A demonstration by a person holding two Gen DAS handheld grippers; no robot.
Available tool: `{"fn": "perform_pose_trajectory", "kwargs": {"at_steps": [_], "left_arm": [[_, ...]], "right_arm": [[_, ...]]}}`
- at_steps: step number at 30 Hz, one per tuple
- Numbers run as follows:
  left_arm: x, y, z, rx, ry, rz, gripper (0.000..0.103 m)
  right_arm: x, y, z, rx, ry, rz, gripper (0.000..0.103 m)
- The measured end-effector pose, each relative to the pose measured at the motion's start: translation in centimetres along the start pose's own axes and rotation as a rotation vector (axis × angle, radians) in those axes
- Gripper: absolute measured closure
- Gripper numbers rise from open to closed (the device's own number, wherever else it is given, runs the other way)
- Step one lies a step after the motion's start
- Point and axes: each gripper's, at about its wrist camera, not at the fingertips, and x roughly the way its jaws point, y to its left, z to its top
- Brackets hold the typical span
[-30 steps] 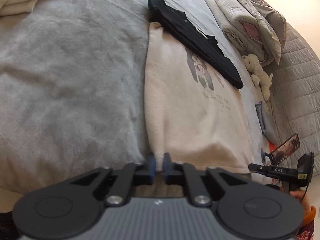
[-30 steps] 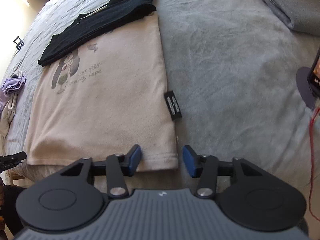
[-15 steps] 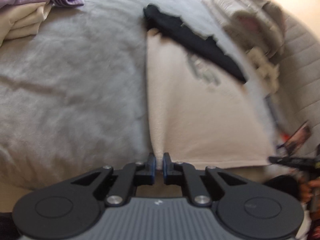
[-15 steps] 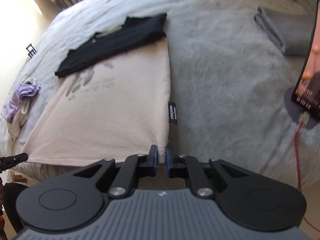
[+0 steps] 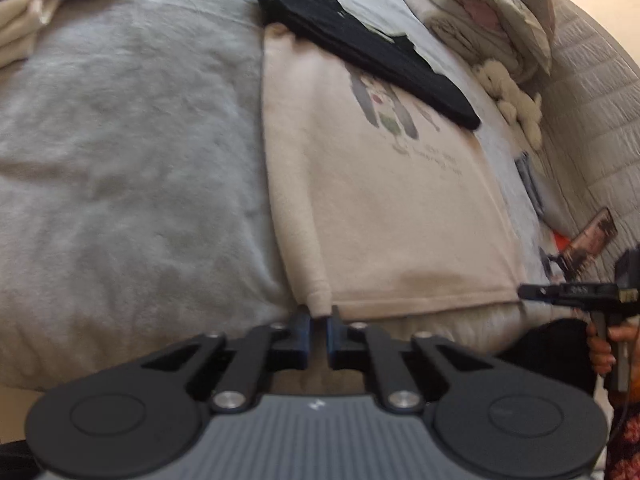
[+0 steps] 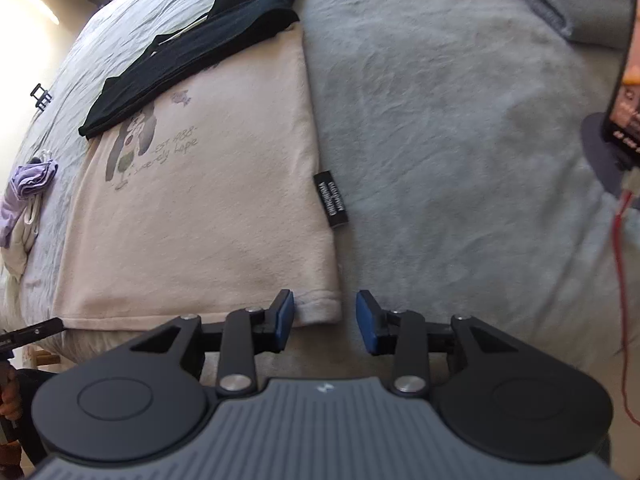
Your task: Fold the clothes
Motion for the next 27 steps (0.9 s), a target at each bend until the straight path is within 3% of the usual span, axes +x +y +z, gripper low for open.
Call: {"fn": "perform_pose_trajectory", "kwargs": {"at_steps": [1,4,10,13,20,27], "left_arm": [[-0.3,0.0,0.2,-0.003,0.0,-0.036,0.096],[-1.1,-0.2,1.0,-0.011,-0.001,-0.143,0.096],[-2.5,0.9,3.8,-0.127,-0.137,-0.364,0.096],[-1.9,1.4,5.5,-0.184,-0.205,-0.399,0.096],[2.2,4.1,9.9,-0.328,-0.284,-0.316,0.096],[5.7,5.5,12.8,-0.347,-0.309,-0.229,0.095]], "right_arm": [[0.0,0.1,0.1,-0.001,0.002,0.012,0.092],[-0.7,0.1,0.5,0.006,0.002,0.06,0.092],[-3.2,0.0,3.0,0.055,-0.061,0.155,0.092],[-3.4,0.6,4.8,0.065,-0.101,0.178,0.092],[-0.2,0.7,10.4,0.113,-0.172,0.166,0.092],[5.2,-1.8,13.8,0.208,-0.205,0.178,0.092]]}}
